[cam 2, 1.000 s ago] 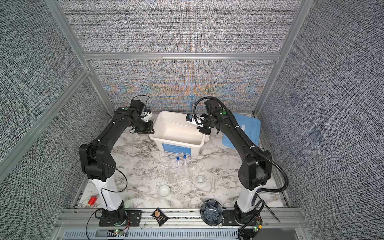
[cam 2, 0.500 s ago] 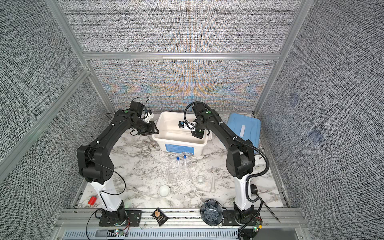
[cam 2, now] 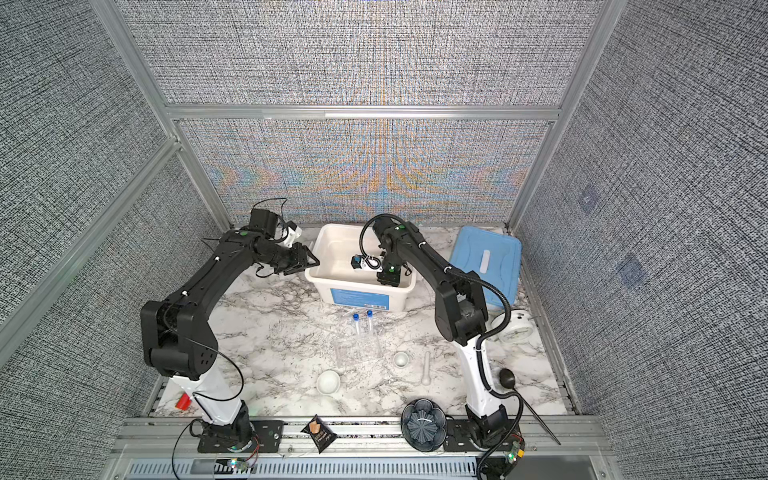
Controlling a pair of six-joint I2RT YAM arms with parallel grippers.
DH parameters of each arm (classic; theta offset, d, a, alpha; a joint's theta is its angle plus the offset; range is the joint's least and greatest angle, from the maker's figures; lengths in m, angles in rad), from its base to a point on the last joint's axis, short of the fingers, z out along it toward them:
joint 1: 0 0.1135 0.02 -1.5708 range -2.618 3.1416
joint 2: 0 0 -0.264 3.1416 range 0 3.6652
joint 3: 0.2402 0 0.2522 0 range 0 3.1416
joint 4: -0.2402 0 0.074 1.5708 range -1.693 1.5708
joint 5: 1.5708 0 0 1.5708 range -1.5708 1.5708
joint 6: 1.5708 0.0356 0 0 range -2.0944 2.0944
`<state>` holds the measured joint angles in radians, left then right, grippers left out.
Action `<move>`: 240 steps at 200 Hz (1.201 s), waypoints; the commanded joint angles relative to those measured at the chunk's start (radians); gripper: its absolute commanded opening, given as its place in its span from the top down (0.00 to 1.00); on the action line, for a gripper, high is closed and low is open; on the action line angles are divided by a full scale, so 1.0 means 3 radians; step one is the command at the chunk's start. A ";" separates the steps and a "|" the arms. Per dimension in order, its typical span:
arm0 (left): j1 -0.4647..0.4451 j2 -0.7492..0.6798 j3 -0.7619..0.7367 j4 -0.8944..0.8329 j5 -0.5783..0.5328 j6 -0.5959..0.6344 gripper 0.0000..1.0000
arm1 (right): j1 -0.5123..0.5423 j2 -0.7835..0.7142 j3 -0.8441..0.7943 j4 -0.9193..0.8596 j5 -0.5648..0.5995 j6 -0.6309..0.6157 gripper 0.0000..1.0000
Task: Organize the chemistry lab equipment
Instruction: 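Lower the pipette into the bin, open the right gripper while the left releases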
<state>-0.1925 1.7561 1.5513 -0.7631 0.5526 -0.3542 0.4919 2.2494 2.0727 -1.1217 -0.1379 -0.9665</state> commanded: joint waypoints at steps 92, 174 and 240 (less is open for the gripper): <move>0.0271 -0.1386 -0.0849 -0.0046 -0.1641 -0.0688 0.39 | -0.0050 -0.0049 0.0034 0.0109 -0.0374 0.0235 0.68; 0.0543 -0.1841 -0.1374 -0.0716 -0.2476 -0.1207 0.39 | -0.0264 -0.1071 -0.0671 0.1336 -0.0747 0.0669 0.58; 0.0751 -0.1854 -0.1672 -0.0656 -0.1818 -0.1185 0.38 | -0.0277 -0.2038 -0.2021 0.3044 -0.0210 0.1164 0.58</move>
<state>0.0303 1.1934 1.0592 -1.0260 -0.1715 -0.7700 0.4076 1.6997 1.5394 -0.4309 -0.2668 -0.7090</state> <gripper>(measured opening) 0.613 0.421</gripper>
